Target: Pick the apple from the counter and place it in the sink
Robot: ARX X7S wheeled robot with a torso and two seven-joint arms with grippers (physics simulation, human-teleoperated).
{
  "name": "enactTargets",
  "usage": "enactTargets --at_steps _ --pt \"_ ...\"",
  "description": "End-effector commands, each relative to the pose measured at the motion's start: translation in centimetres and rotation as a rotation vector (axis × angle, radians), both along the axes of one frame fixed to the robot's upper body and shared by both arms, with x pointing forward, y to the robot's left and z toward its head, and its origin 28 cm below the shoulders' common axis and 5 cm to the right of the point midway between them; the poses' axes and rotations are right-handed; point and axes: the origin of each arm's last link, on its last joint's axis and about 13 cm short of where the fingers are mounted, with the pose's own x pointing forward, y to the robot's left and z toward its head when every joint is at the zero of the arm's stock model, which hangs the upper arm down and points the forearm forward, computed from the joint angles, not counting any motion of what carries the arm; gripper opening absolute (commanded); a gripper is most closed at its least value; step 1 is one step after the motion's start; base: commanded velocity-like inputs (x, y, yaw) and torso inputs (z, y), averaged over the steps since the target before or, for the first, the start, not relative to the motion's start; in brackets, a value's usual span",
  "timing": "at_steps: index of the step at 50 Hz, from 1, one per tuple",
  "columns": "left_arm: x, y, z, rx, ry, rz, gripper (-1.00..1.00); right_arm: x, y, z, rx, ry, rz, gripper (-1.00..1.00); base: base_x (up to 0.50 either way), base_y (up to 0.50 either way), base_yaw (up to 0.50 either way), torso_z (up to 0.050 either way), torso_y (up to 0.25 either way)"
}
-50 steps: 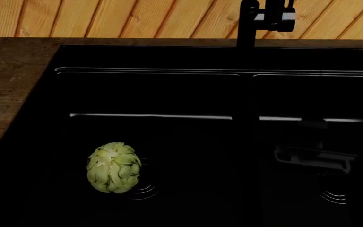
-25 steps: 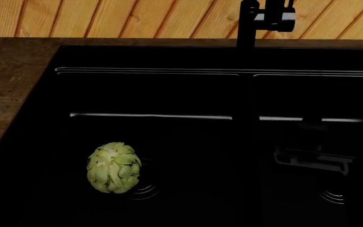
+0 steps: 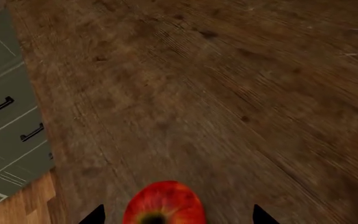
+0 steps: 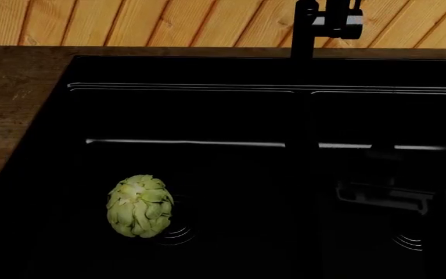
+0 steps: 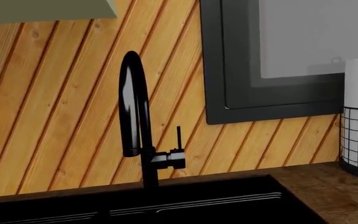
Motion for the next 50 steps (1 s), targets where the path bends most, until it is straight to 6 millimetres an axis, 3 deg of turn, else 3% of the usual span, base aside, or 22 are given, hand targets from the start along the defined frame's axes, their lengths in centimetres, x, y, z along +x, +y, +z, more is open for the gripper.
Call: enactTargets --at_steps 1,46,47,50 --pt "0.2 0.6 -0.8 -0.013 0.009 0.019 1.00 -0.1 -0.1 0.2 -0.009 0.000 -0.003 1.00 0.00 0.00 0.00 0.000 0.000" --pt "0.3 1.4 -4.3 -0.173 0.043 0.060 1.00 -0.3 0.0 0.3 -0.015 -0.003 -0.011 1.00 0.00 0.00 0.00 0.000 0.000" --pt "0.4 1.4 -4.3 -0.216 0.025 0.065 -1.00 -0.3 -0.1 0.4 -0.015 -0.003 -0.012 1.00 0.00 0.00 0.00 0.000 0.000" --pt "0.3 1.3 -4.2 -0.185 0.029 0.050 -1.00 -0.4 -0.1 0.3 -0.015 -0.001 -0.012 1.00 0.00 0.00 0.00 0.000 0.000"
